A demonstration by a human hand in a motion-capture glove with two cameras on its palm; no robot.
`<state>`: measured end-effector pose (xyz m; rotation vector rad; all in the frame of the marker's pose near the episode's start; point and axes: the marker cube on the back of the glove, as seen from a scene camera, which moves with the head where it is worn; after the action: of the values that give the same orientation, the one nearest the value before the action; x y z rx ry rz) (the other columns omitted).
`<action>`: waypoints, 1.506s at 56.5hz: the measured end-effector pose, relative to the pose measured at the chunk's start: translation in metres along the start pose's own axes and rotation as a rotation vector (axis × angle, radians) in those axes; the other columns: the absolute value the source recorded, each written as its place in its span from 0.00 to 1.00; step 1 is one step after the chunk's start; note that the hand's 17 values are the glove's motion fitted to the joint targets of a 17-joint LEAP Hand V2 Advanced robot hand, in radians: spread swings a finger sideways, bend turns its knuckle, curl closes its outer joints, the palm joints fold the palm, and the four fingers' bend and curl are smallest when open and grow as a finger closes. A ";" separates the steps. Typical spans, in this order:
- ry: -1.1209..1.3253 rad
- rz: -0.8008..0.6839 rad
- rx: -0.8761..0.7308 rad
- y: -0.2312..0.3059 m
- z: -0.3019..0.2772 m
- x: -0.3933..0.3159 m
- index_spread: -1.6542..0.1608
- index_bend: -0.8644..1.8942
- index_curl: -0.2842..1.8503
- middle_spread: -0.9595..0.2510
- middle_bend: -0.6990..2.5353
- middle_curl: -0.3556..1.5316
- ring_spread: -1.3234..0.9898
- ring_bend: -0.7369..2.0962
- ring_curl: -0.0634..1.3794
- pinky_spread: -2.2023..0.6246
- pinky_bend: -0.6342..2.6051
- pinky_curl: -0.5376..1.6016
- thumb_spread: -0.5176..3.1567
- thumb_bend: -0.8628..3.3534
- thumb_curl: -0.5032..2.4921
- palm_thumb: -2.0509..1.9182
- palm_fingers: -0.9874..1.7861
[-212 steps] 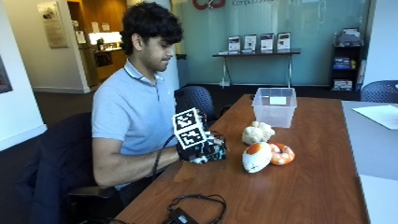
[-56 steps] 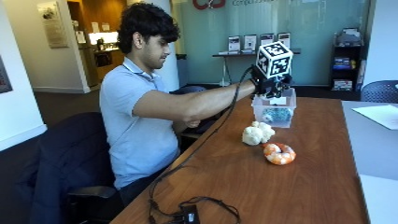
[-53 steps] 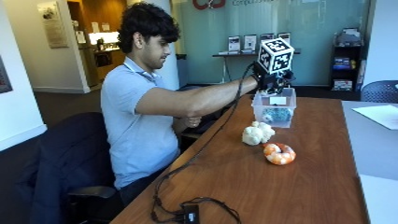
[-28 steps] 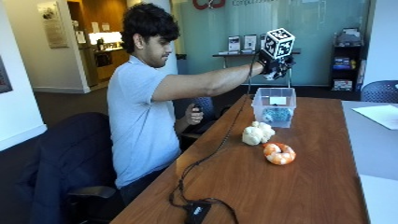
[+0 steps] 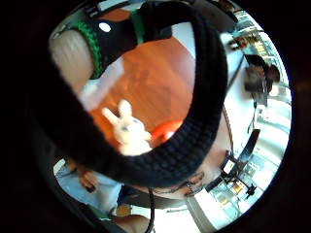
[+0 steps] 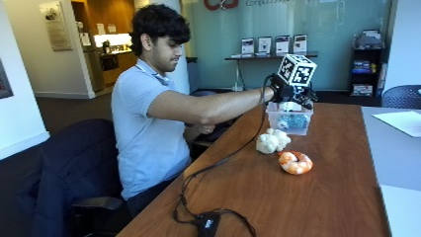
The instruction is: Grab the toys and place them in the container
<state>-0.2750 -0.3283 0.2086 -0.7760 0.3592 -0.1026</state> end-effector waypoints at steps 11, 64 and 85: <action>0.129 0.178 -0.183 0.056 0.032 0.114 0.72 0.39 0.28 0.79 0.25 0.33 0.57 0.31 0.21 0.80 0.51 0.41 0.52 0.22 0.26 0.52 0.28; -0.021 0.224 0.148 0.074 0.116 0.209 0.72 0.37 0.27 0.79 0.30 0.34 0.50 0.52 0.29 0.72 0.49 0.41 0.58 0.32 0.32 0.69 0.58; -0.190 0.244 0.280 0.055 0.046 0.172 0.75 0.38 0.29 0.80 0.33 0.40 0.46 0.60 0.40 0.69 0.53 0.45 0.56 0.34 0.36 0.73 0.59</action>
<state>-0.0998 -0.2964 0.1522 -0.4555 0.2492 0.1476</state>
